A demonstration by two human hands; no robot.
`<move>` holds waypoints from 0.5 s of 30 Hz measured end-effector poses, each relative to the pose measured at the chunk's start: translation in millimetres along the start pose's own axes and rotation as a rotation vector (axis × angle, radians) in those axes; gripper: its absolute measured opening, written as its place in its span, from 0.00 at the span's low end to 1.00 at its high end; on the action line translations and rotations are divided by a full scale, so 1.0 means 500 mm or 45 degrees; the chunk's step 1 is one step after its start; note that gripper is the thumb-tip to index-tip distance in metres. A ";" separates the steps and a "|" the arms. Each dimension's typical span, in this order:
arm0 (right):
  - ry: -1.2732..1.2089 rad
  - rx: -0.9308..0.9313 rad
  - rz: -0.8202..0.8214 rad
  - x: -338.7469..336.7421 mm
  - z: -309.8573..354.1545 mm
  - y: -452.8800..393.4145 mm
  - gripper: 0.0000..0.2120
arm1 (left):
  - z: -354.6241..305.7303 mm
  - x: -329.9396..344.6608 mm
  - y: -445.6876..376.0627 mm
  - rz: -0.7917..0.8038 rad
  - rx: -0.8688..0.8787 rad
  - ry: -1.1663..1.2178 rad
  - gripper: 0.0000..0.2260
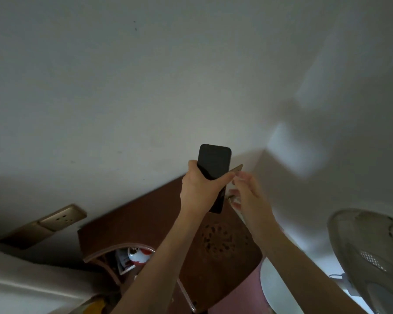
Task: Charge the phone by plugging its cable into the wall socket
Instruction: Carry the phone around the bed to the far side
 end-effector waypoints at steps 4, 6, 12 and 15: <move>-0.124 -0.057 0.148 0.024 0.035 0.027 0.15 | -0.061 -0.015 0.043 0.110 -0.010 0.341 0.27; -0.151 -0.064 0.137 0.027 0.051 0.035 0.18 | -0.067 -0.007 0.066 0.196 -0.125 0.547 0.28; -0.156 -0.203 0.132 0.010 0.101 0.057 0.18 | -0.117 0.023 0.116 0.593 -0.286 1.362 0.28; -0.212 -0.227 0.145 -0.011 0.110 0.090 0.29 | -0.133 0.030 0.128 0.626 -0.221 1.382 0.31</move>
Point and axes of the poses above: each hand's wrist, its own y-axis away from the middle knuckle, its own x-axis out of the palm, z = x × y, the point moved 8 cm from there along -y, towards the middle knuckle, and after that the axes turned 5 degrees about -y, right-handed, at the moved point
